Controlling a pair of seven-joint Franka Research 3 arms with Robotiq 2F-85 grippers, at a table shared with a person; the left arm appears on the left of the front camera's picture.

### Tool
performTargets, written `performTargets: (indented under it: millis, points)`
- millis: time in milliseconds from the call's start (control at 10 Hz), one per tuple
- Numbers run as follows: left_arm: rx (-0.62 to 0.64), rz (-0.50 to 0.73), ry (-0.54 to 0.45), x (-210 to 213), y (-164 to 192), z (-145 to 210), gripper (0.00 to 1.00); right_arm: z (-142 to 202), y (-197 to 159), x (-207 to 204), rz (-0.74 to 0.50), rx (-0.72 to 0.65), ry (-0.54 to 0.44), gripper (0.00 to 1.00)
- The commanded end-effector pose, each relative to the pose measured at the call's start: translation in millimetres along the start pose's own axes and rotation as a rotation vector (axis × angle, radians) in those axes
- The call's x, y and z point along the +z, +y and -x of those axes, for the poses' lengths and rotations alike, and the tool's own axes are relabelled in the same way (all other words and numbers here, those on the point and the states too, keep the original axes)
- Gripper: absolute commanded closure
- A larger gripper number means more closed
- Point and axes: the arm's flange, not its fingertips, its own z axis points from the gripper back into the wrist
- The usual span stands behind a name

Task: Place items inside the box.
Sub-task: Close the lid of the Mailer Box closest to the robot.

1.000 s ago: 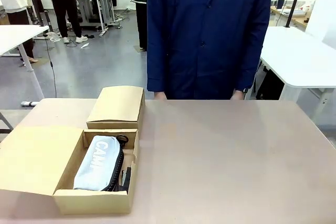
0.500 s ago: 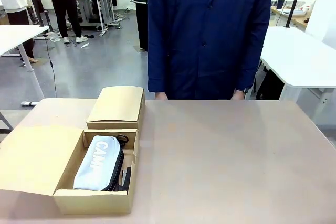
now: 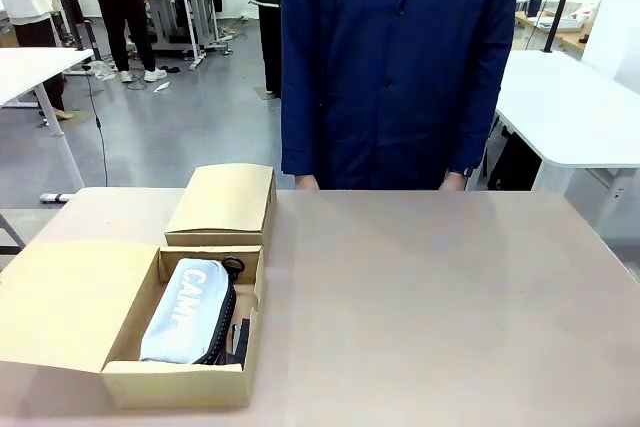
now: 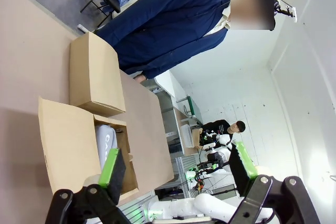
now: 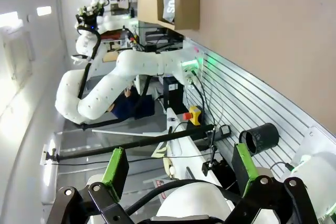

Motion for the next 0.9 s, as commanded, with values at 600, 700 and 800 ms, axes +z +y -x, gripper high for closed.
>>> performTargets:
  millis: [600,700,800]
  points:
    - [-0.324,0.020,-0.097,-1,-37,22,0.00,-1,5,0,-0.014,-0.018,-0.006,0.00]
    - [-0.557,0.116,-0.040,-12,-58,42,0.00,-1,5,0,-0.014,-0.018,-0.006,0.00]
    - [-0.684,0.219,0.078,-29,-75,61,0.00,-1,5,0,-0.014,-0.018,-0.006,0.00]
